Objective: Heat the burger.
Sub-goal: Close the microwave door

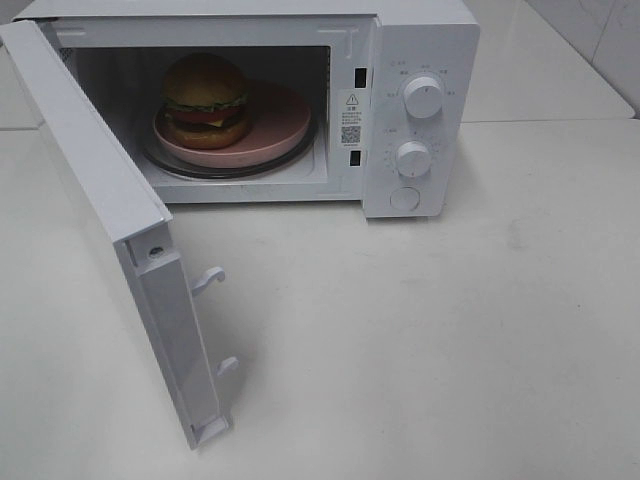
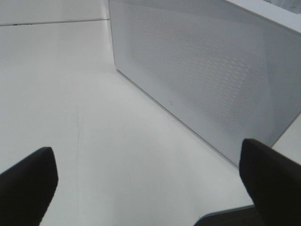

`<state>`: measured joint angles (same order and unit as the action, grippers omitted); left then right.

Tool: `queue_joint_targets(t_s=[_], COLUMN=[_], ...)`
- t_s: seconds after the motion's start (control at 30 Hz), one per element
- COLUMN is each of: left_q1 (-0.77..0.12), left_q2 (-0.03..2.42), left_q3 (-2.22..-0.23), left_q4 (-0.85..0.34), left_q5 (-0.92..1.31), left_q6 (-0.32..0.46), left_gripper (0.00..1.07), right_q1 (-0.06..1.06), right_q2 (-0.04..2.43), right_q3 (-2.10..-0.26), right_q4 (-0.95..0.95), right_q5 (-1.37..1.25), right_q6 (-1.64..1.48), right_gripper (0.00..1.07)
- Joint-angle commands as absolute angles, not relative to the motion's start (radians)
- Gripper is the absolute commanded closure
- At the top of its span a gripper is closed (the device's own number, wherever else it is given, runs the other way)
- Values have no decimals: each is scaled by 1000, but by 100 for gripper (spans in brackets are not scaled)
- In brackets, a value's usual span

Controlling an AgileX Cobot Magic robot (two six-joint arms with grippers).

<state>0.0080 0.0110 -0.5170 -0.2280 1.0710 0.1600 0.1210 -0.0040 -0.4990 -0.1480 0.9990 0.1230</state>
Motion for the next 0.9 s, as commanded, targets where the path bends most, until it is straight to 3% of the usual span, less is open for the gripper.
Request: queue_joint_targets(t_s=[0.03,0.4,0.6,0.63,0.67,0.77,0.83,0.87,0.9], left_q1=[12,12,12,12,12,12,12,12,12], left_q2=[9,9,9,12,20,28,84,84,106], left_q3=[-516,-523,-550,-550,-550,-550,-550,-550,-550], left_q4=[-231,-231,-230,-224,-211,-203,-194,-194,-194], left_q5=[1072,1062,938,918,888,877,833,833,818], left_q6=[155,150,148,151,151,151,151,151,151], left_gripper=[9,10,22,27,39,47,81,81,90], right_q1=[116,116,116,116,116,116,116,116,116], right_q2=[-31,-31,-31,-31,-31,-31,-31,-31,-31], right_q3=[-497,-497,-497,-497,-497,-497,-497,-497,-497], right_q4=[-147,-147,-147,-147,-147,-147,-147,-147,-147], right_q5=[999,999,999,999,999,999,999,999,999], right_q6=[122,122,122,122,122,122,122,122,122], right_gripper=[32,32,32,32,32,32,32,32,32])
